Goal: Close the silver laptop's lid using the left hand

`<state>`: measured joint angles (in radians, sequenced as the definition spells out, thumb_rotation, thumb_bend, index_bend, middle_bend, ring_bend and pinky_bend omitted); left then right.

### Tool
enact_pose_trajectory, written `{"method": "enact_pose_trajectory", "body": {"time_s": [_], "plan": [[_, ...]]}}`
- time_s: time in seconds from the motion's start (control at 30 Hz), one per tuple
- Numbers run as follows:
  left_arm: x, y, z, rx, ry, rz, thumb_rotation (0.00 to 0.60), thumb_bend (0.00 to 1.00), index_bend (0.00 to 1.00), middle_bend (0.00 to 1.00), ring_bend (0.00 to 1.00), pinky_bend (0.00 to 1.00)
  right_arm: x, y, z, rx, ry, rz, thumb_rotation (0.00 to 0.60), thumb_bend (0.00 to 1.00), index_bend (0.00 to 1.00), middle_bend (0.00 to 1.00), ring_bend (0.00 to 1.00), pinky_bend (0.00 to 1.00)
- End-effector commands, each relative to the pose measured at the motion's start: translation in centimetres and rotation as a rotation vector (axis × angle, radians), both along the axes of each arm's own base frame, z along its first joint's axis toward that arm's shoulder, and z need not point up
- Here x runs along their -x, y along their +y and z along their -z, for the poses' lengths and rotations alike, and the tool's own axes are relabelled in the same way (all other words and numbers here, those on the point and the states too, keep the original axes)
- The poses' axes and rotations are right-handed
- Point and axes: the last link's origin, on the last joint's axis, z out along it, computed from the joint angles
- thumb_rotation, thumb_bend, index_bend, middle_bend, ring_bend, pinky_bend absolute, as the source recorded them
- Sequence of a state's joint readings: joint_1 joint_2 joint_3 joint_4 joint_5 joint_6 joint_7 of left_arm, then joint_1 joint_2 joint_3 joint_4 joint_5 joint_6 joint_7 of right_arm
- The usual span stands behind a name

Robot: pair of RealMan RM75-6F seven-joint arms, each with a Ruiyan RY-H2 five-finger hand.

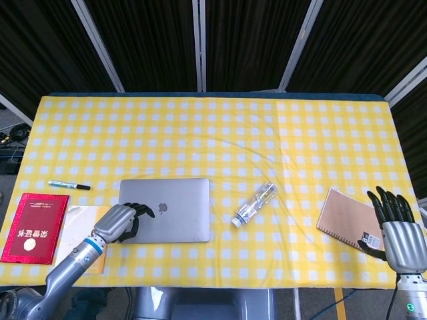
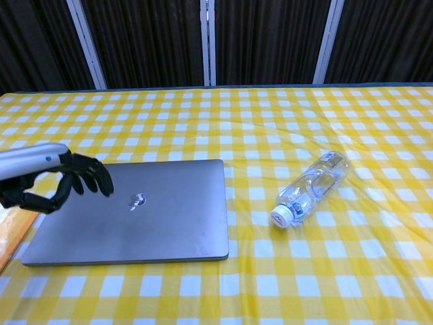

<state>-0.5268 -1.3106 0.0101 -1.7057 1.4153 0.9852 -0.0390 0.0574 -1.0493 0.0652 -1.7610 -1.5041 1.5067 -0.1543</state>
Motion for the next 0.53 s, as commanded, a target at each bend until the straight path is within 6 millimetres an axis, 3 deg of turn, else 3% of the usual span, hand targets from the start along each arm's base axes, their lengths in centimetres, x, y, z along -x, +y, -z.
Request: {"method": "enact_pose_trajectory", "body": {"time_s": [0.03, 0.1, 0.13, 0.2, 0.23, 0.33, 0.53], "plan": [[-0.5, 0.1, -4.3, -0.217, -0.036, 0.053, 0.600, 0.95, 0.25, 0.13, 0.07, 0.07, -0.1, 0.0, 0.0, 0.000, -0.001, -0.003, 0.600, 0.00, 0.00, 0.00, 0.00, 0.00], [-0.2, -0.2, -6.2, -0.334, -0.024, 0.051, 0.600, 0.75, 0.18, 0.06, 0.02, 0.02, -0.1, 0.1, 0.0, -0.001, -0.001, -0.007, 0.600, 0.00, 0.00, 0.00, 0.00, 0.00], [0.0, -0.4, -6.7, -0.365, -0.012, 0.045, 0.600, 0.51, 0.11, 0.03, 0.01, 0.00, -0.2, 0.1, 0.0, -0.001, -0.001, -0.008, 0.600, 0.00, 0.00, 0.00, 0.00, 0.00], [0.7, -1.0, -7.7, -0.426, 0.044, 0.016, 0.600, 0.12, 0.02, 0.00, 0.00, 0.00, -0.2, 0.1, 0.0, -0.002, -0.001, -0.010, 0.600, 0.00, 0.00, 0.00, 0.00, 0.00], [1.1, -1.3, -8.3, -0.452, 0.086, -0.006, 0.600, 0.00, 0.00, 0.00, 0.00, 0.00, -0.2, 0.1, 0.0, -0.004, -0.001, -0.011, 0.600, 0.00, 0.00, 0.00, 0.00, 0.00], [1.8, -2.6, -9.8, -0.543, 0.190, -0.044, 0.600, 0.00, 0.00, 0.00, 0.00, 0.00, -0.3, 0.1, 0.1, -0.013, -0.004, -0.017, 0.600, 0.00, 0.00, 0.00, 0.00, 0.00], [3.4, -5.1, -10.6, -0.611, 0.228, -0.091, 0.600, 0.00, 0.00, 0.00, 0.00, 0.00, -0.2, 0.2, -0.1, -0.012, -0.010, -0.027, 0.600, 0.00, 0.00, 0.00, 0.00, 0.00]]}}
